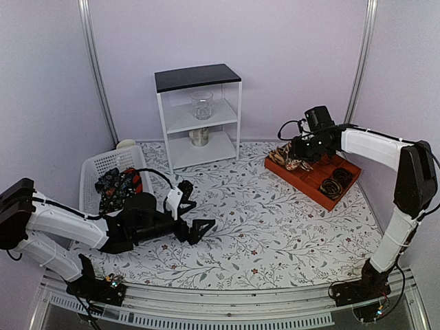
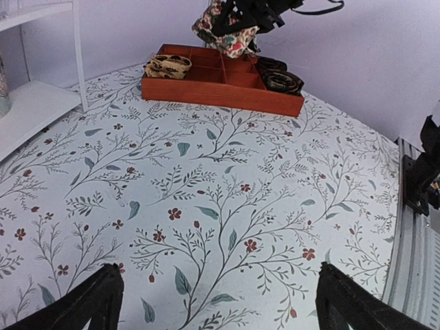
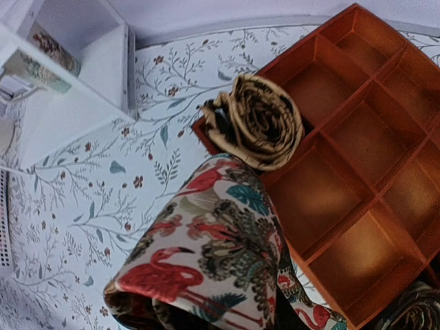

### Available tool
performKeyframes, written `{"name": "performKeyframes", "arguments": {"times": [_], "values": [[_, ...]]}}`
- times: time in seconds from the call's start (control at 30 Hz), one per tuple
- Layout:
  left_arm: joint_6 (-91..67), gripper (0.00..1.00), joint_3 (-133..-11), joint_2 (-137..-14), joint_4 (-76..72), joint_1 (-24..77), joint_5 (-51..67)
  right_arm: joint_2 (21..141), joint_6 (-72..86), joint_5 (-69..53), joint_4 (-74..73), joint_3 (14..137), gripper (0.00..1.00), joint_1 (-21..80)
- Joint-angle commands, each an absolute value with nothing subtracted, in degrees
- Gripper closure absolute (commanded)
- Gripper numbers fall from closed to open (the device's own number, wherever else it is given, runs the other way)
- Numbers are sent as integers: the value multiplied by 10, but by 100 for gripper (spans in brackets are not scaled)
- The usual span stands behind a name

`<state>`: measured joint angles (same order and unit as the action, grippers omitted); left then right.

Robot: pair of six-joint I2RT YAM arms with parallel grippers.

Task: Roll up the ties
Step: Place the tie in the storage box.

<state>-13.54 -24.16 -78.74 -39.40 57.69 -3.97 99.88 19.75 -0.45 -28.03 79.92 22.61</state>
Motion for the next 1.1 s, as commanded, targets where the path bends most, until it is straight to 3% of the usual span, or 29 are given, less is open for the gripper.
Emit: {"name": "performKeyframes", "arguments": {"times": [0.0,0.47,1.07], "values": [[-135,1,-238,-766,-335,573,-57,1041,224,-65,-223,826,75,186],[-140,1,-268,-802,-306,573,-59,1107,370,-174,-66,808,75,136],[-141,1,-282,-824,-288,572,-73,1154,390,-153,-39,757,75,112]]}}
